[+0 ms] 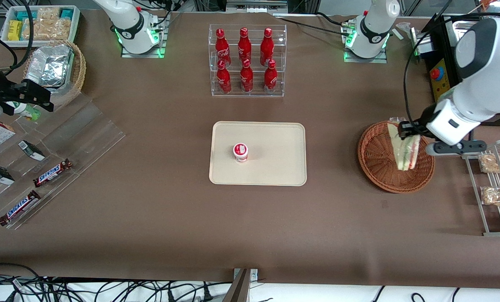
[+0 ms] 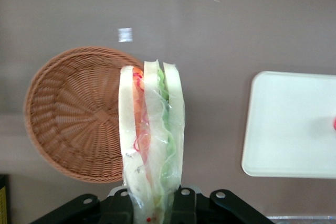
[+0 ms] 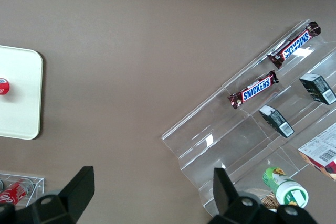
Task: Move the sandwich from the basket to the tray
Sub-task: 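Lift the sandwich out of the basket with the left gripper, then carry the sandwich over the cream tray beside the red bottle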
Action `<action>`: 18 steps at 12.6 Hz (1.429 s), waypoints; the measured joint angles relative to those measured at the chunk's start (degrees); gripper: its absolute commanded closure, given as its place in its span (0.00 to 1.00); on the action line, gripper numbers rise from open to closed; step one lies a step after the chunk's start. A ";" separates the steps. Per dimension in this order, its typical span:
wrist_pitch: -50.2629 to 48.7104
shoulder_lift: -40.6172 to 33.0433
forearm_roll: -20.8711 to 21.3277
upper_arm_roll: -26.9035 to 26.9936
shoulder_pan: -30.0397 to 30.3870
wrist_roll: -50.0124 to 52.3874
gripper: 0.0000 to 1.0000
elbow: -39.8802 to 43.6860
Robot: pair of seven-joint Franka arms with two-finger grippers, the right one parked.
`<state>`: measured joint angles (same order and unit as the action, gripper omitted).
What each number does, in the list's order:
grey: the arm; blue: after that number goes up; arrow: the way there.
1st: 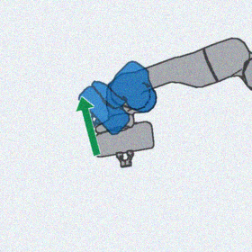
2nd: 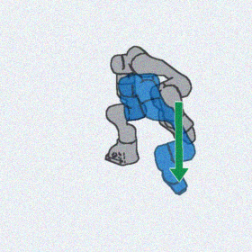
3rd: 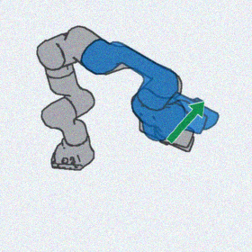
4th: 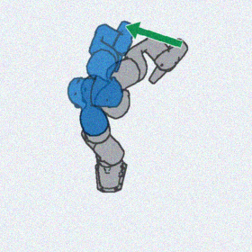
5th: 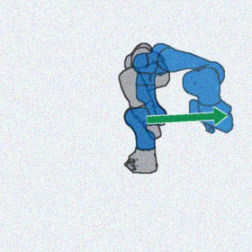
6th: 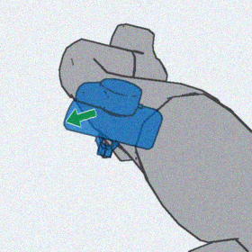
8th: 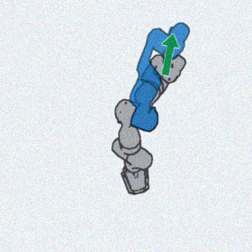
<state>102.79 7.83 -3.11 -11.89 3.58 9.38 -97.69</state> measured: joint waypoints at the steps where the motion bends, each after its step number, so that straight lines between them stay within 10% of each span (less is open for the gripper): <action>1: 0.00 0.10 0.00 -2.01 -0.16 -0.03 1.00 0.29; 7: 1.60 3.62 0.10 -11.48 -1.54 5.63 1.00 1.46; 18: 17.46 21.95 10.59 -12.33 -16.14 27.46 1.00 1.55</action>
<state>120.25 29.78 7.47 -24.22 -12.56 36.85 -96.14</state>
